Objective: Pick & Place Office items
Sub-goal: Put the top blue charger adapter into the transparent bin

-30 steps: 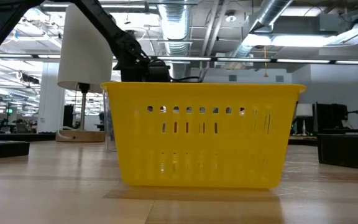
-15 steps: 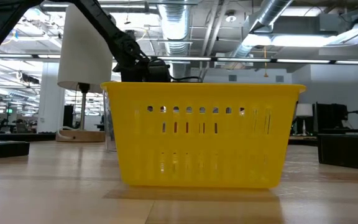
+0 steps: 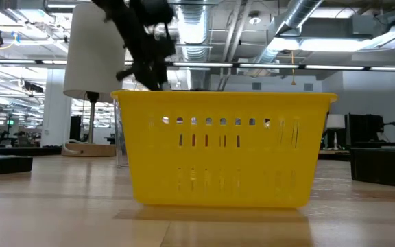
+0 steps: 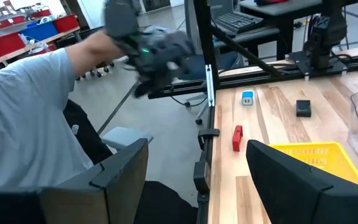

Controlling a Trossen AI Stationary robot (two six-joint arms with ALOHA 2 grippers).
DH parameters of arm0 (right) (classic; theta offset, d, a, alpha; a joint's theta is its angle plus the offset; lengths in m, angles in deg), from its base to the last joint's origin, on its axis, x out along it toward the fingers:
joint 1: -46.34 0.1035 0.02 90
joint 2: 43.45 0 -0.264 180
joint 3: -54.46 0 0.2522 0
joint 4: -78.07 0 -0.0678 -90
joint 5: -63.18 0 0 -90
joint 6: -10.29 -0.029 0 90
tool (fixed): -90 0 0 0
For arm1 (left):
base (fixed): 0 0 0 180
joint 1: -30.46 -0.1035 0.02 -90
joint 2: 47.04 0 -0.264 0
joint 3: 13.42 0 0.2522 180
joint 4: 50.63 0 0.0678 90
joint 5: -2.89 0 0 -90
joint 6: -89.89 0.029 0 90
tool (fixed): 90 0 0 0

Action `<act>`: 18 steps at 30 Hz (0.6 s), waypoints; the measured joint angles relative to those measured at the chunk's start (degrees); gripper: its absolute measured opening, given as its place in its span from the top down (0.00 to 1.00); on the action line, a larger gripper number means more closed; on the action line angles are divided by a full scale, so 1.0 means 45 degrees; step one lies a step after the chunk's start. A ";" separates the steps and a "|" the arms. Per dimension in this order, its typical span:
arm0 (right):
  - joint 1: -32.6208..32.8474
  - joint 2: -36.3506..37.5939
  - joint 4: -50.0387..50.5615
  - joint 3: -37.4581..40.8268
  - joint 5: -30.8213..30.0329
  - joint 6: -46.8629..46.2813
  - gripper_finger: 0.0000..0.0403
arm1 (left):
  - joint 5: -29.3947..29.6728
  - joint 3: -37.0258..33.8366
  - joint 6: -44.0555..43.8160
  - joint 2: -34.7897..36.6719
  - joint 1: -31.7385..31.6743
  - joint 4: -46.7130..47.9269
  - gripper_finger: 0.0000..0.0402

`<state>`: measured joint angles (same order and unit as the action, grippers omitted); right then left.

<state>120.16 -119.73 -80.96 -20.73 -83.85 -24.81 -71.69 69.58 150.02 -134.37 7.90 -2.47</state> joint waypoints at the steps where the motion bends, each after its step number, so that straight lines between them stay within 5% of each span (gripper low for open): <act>1: 0.0000 0.0047 0.0017 0.0000 -0.0005 0.0060 0.34 | -0.0263 0.0000 -0.0518 0.0251 0.0425 0.0156 0.68; 11: -0.0005 0.0232 -0.0094 0.0000 -0.0025 0.0427 0.34 | -0.3198 0.0009 -0.6221 0.1131 0.4161 0.0217 0.68; 18: 0.0000 0.0232 -0.0077 0.0000 -0.0021 0.0505 0.34 | -0.3205 -0.0005 -1.0061 0.0264 0.5143 0.0002 0.68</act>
<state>120.16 -118.69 -81.31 -20.73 -83.94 -22.53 -86.11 69.56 104.74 -133.18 31.04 -2.47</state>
